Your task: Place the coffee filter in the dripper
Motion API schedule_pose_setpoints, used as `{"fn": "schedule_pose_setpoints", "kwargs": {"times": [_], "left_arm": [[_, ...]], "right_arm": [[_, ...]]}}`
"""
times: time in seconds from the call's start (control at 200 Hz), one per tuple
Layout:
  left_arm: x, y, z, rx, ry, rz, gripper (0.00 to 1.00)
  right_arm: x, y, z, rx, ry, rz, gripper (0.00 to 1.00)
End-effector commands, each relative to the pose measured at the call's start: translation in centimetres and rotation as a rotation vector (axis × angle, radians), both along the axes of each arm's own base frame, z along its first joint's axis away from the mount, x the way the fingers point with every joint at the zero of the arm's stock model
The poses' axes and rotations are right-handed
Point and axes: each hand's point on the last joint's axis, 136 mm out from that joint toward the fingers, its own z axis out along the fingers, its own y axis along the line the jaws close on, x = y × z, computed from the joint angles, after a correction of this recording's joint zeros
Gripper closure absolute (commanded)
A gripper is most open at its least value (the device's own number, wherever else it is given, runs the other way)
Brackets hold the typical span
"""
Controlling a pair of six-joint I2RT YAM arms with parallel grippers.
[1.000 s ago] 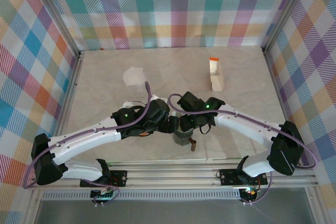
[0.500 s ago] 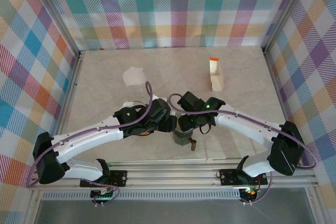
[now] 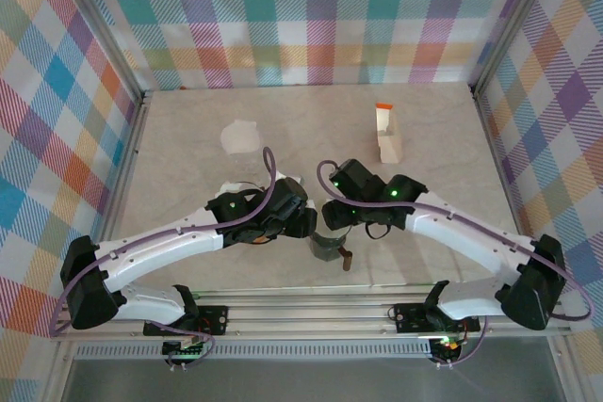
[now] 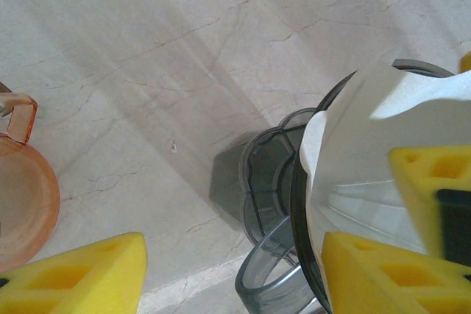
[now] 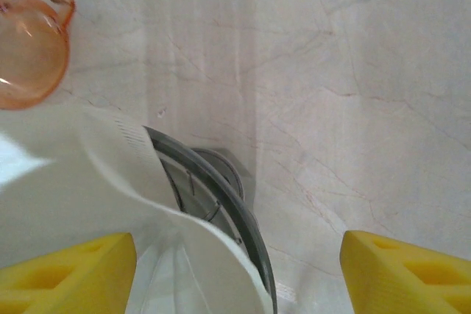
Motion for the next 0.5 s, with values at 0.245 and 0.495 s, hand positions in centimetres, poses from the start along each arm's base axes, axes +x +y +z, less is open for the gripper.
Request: {"fn": "schedule_pose_setpoints", "kwargs": {"times": [0.245,0.495], "left_arm": [[0.0,0.3,-0.9,0.018,0.020,0.003,0.36],[0.0,0.3,-1.0,0.021,0.024,0.006,0.36]], "right_arm": [[0.3,-4.0,1.2,-0.017,-0.037,-0.111,0.27],[0.3,-5.0,0.3,-0.052,-0.034,-0.141,0.27]]}}
